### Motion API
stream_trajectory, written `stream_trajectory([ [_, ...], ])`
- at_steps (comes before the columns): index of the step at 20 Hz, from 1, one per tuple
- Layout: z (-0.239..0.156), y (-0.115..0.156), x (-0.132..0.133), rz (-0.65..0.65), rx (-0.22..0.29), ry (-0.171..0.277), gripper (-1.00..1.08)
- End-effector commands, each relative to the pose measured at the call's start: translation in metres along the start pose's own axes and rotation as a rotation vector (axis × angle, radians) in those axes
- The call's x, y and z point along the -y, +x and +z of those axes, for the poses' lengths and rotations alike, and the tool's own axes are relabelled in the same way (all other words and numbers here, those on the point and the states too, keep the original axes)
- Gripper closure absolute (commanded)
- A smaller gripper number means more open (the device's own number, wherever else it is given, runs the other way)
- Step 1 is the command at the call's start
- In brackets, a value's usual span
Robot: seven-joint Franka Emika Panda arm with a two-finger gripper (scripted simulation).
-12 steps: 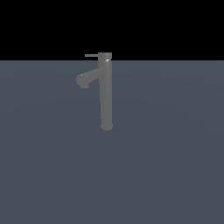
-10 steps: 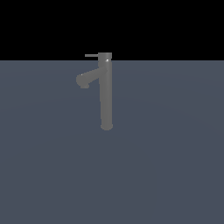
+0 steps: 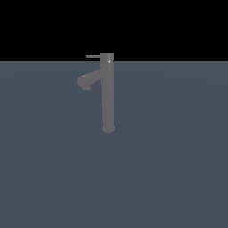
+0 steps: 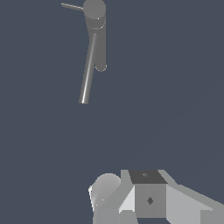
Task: Turn on the faucet by rotating a designated handle.
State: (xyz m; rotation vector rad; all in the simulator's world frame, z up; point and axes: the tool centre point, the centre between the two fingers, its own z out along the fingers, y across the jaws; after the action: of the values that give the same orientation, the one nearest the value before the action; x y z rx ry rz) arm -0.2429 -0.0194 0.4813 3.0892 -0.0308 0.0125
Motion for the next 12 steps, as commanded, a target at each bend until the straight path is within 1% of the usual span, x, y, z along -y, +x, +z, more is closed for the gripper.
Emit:
stream_trajectory([
  [1, 0.000, 0.000, 0.000, 0.000, -0.001, -0.002, 1.08],
  [6, 0.000, 0.007, 0.001, 0.004, 0.000, -0.002, 1.08],
  [12, 0.002, 0.029, 0.005, 0.016, 0.000, -0.003, 1.08],
])
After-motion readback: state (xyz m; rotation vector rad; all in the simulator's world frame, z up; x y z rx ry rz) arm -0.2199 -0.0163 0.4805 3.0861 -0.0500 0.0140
